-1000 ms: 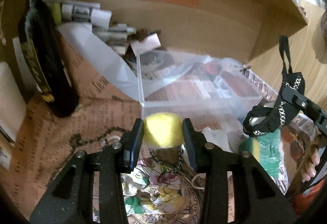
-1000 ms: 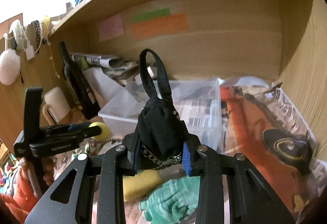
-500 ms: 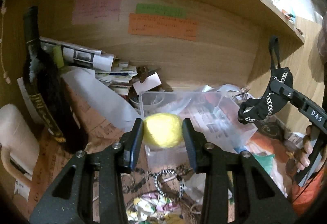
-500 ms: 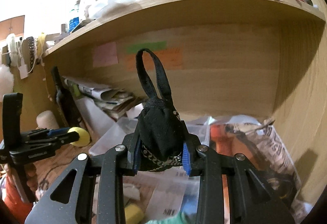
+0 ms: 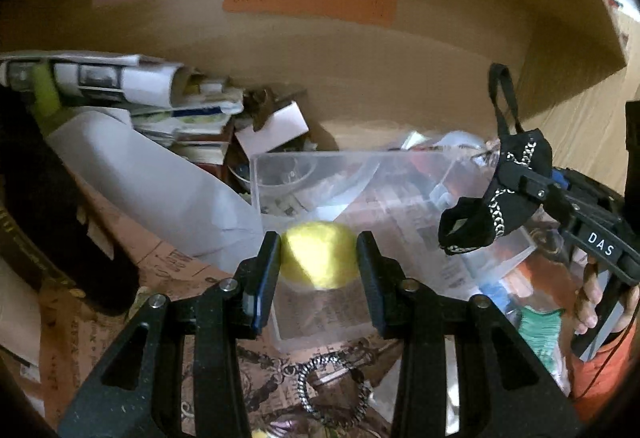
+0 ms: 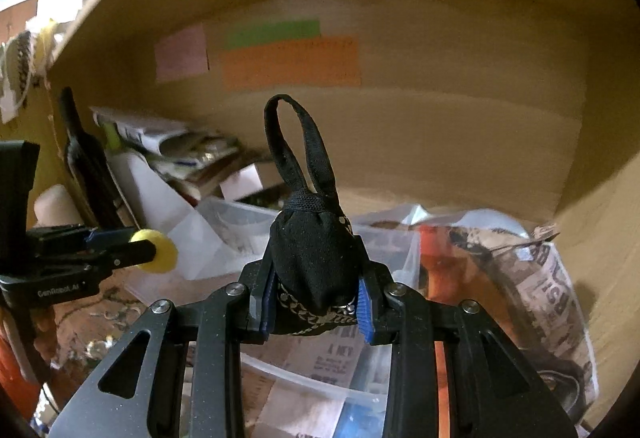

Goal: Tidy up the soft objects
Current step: 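Drop the yellow ball into the clear box with the left tool while the right tool drops the bag in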

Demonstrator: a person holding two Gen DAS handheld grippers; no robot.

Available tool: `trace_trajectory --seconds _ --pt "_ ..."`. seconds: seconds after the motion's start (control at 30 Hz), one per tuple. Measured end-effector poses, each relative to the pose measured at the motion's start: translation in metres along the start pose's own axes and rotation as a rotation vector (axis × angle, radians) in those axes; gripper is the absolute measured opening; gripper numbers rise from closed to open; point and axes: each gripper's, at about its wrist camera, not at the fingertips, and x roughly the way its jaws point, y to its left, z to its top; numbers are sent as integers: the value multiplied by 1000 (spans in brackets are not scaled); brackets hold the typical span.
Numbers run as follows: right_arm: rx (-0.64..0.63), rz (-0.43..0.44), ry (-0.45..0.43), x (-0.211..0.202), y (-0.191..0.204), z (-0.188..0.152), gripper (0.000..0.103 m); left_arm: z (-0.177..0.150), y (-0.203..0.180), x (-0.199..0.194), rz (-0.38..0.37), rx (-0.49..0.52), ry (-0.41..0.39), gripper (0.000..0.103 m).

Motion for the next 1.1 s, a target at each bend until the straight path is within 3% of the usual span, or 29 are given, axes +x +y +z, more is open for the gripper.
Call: trace_trajectory --seconds 0.33,0.53,0.63,0.7,0.83,0.97,1.1 --pt "-21 7 166 42 -1 -12 30 3 -14 36 18 75 85 39" --pt "-46 13 192 46 0 -14 33 2 -21 47 21 92 112 40" --pt "-57 16 205 47 2 -14 46 1 -20 47 10 82 126 46" --pt "-66 14 204 46 2 -14 61 1 -21 45 12 77 119 54" --pt "-88 5 175 40 7 -10 65 2 -20 33 16 68 83 66" --pt "-88 1 136 29 9 -5 78 4 -19 15 12 54 45 71" --pt "-93 -17 86 11 13 -1 79 5 -22 -8 18 51 -17 81"
